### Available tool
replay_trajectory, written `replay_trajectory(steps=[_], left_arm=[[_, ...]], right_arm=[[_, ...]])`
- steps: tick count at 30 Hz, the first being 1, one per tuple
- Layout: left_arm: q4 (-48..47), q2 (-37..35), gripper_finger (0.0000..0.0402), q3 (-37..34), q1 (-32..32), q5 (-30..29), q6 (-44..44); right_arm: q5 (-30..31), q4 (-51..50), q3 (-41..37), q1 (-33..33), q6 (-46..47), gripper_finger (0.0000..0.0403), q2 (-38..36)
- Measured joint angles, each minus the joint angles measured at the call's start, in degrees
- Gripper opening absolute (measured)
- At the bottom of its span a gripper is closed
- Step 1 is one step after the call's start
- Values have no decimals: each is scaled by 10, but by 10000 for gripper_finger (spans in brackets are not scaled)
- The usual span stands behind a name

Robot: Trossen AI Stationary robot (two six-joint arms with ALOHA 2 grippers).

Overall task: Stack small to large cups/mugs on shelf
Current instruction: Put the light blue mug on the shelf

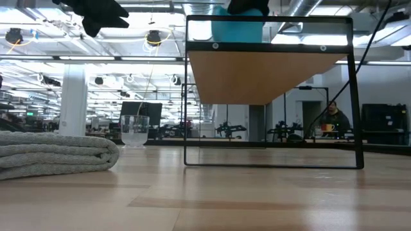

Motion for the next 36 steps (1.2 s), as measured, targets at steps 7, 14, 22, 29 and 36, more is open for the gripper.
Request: replay_trajectory(steps=[7, 14, 22, 29, 36], left_arm=[[-6, 0, 148, 0, 0, 0, 0], [-5, 0, 148, 0, 0, 0, 0], [-5, 0, 148, 0, 0, 0, 0], [-5, 0, 148, 0, 0, -1, -4], [-5, 0, 148, 0, 0, -1, -4]], right_arm=[[-2, 12, 0, -13, 1, 5, 0], [-3, 41, 0, -2, 14, 5, 0], [2, 43, 0, 0, 14, 5, 0], [20, 65, 0, 0, 10, 5, 0], [48, 70, 0, 0, 1, 4, 0]])
